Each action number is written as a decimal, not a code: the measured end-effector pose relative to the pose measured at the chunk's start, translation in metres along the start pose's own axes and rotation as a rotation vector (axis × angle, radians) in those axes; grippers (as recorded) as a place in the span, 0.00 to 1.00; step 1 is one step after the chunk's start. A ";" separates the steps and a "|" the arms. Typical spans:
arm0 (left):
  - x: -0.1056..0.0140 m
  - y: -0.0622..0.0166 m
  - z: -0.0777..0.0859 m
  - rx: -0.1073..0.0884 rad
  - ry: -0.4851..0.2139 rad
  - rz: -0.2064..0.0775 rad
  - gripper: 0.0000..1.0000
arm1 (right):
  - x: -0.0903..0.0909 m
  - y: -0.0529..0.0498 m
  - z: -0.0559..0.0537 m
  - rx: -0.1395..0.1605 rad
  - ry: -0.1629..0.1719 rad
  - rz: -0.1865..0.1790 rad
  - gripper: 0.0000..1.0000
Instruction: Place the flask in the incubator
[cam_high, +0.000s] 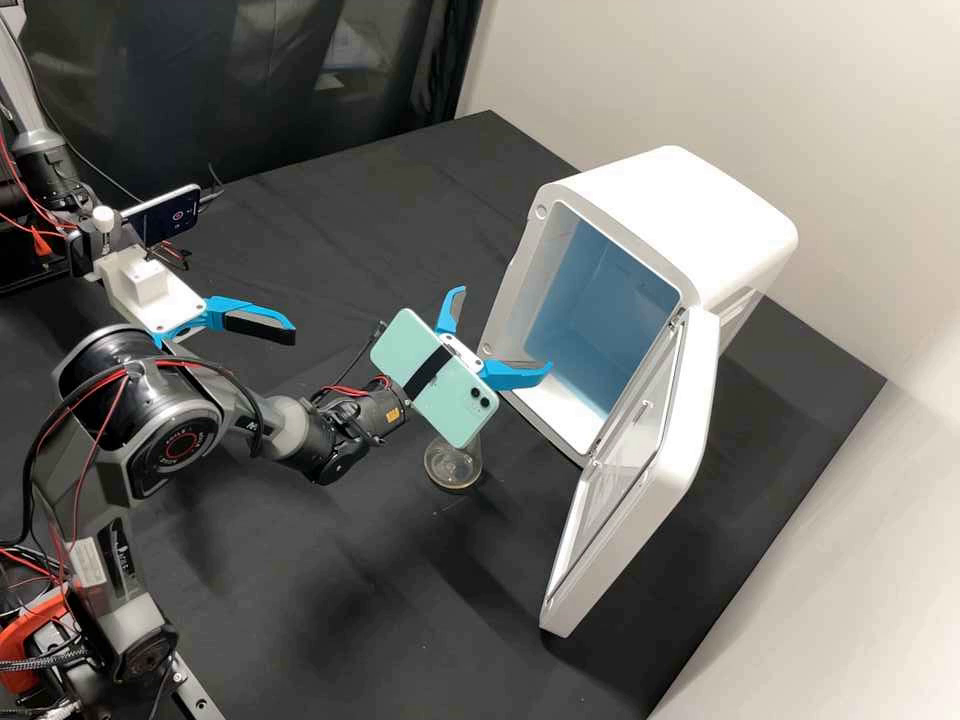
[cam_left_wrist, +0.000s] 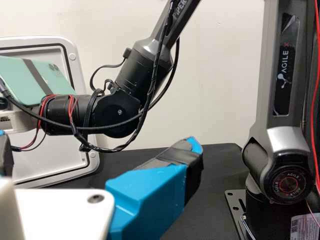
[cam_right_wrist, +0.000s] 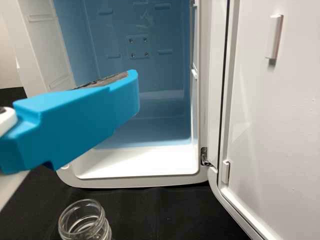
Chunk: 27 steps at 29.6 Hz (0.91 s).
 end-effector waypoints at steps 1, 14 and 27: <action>0.000 0.0000 0.000 0.000 0.000 0.000 1.00 | 0.000 0.000 0.000 0.000 0.000 0.000 1.00; -0.002 -0.0023 0.000 0.000 0.002 -0.009 1.00 | 0.000 0.000 0.000 0.000 0.000 0.000 1.00; -0.048 -0.0226 -0.031 -0.033 0.082 -0.067 1.00 | 0.000 0.000 0.000 0.000 0.000 0.000 1.00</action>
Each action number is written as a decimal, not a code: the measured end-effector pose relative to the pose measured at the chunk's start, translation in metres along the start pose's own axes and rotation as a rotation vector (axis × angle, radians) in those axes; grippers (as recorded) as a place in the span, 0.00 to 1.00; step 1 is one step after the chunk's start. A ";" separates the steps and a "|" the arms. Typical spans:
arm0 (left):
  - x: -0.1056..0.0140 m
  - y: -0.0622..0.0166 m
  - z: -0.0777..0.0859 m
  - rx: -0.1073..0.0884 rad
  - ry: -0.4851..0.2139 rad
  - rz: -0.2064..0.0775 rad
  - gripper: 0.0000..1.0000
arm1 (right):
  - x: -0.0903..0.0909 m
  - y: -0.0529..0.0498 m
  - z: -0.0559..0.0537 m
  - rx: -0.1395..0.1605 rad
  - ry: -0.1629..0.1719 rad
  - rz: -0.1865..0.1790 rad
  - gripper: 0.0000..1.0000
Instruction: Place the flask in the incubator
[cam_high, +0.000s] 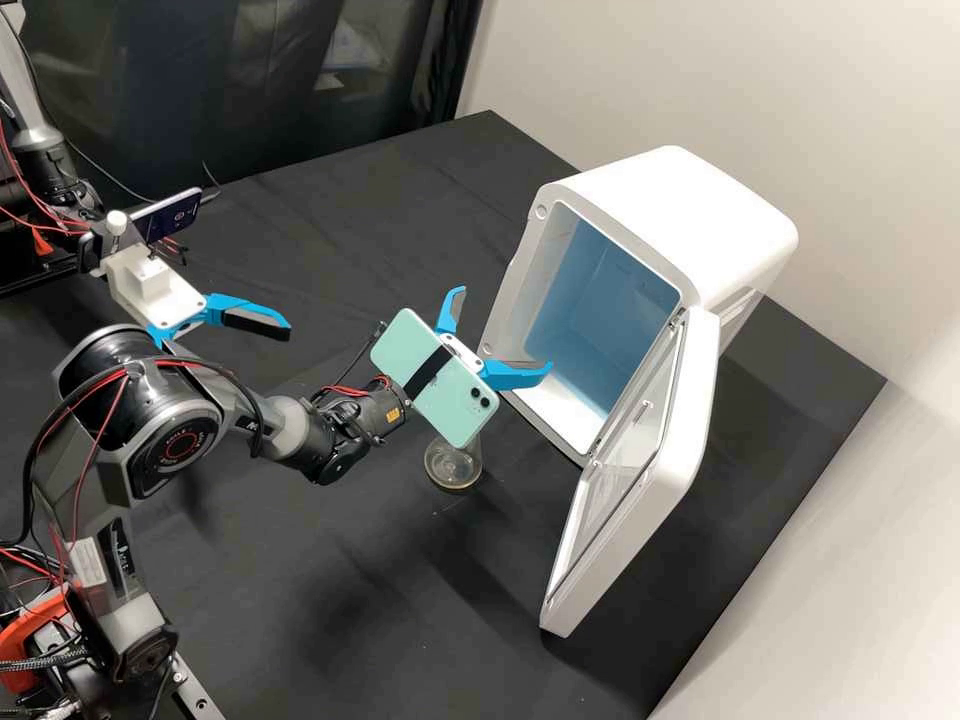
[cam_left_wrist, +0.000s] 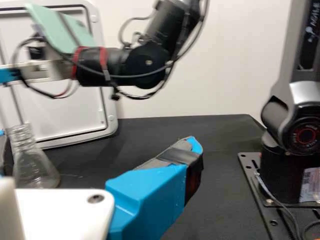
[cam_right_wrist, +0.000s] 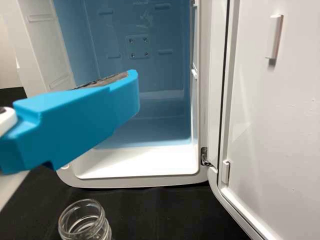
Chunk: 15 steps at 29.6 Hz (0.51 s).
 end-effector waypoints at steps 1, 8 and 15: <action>-0.003 0.0003 -0.004 -0.004 0.002 0.008 1.00 | 0.000 0.000 0.000 0.000 0.000 0.000 1.00; -0.031 0.0025 -0.031 -0.046 0.026 0.042 1.00 | 0.000 0.000 0.000 0.000 0.000 0.000 1.00; -0.054 0.0092 -0.052 -0.078 0.069 0.080 1.00 | 0.000 0.000 0.000 0.000 0.000 0.000 1.00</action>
